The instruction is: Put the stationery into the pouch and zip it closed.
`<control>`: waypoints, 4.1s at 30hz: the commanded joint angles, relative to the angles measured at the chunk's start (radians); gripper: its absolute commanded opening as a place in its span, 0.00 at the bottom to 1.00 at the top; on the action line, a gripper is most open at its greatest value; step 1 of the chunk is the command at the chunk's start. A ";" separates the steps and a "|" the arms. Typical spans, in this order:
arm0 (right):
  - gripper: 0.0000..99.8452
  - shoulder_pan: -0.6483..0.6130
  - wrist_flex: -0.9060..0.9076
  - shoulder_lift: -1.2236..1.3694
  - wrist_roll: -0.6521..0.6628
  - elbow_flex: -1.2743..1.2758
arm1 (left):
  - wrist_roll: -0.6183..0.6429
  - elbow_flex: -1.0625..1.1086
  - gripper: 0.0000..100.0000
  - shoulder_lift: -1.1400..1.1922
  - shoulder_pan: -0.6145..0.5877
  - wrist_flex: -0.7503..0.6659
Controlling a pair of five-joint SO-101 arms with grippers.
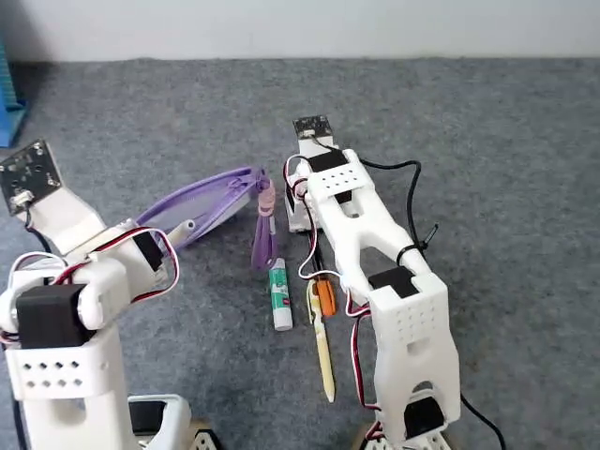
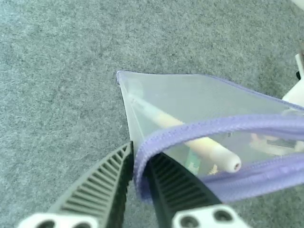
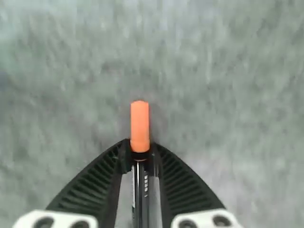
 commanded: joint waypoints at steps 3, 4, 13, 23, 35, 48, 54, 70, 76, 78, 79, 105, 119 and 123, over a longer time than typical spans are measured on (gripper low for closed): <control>0.01 0.041 0.186 -0.151 0.014 -0.021 | -0.003 -0.030 0.01 0.011 -0.006 0.005; 0.01 0.048 0.213 -0.166 0.014 -0.021 | -0.003 -0.028 0.01 0.011 -0.006 0.005; 0.01 0.071 0.489 -0.361 0.012 -0.021 | -0.003 0.015 0.01 0.003 -0.006 0.002; 0.01 0.030 0.530 -0.851 0.066 0.199 | -0.003 0.018 0.01 0.003 -0.006 0.002; 0.01 -0.260 0.277 -1.415 0.060 0.313 | -0.003 0.018 0.01 0.003 -0.006 0.002; 0.01 -0.432 -0.427 -1.351 0.068 0.315 | 0.023 0.018 0.01 0.003 -0.003 0.002; 0.01 -0.433 -0.608 -1.225 0.069 0.315 | 0.023 0.018 0.01 0.003 -0.005 -0.012; 0.01 -0.403 -0.777 -1.013 0.203 0.377 | 0.025 0.018 0.01 0.003 -0.006 -0.012; 0.01 -0.380 -0.774 -1.167 0.261 0.589 | 0.025 0.018 0.01 0.003 -0.006 -0.012; 0.01 -0.380 -0.769 -1.242 0.281 0.660 | 0.025 0.018 0.01 0.003 -0.006 -0.012; 0.01 -0.378 -0.768 -1.279 0.288 0.694 | 0.025 0.018 0.01 0.003 -0.006 -0.012; 0.23 -0.348 -0.420 -1.601 0.170 0.858 | 0.025 0.018 0.01 0.003 -0.006 -0.012; 0.23 -0.191 0.117 -1.590 -0.064 1.010 | 0.025 0.018 0.01 0.003 -0.006 -0.011; 0.23 -0.194 0.102 -1.546 -0.066 1.119 | 0.025 0.018 0.01 0.003 -0.006 -0.008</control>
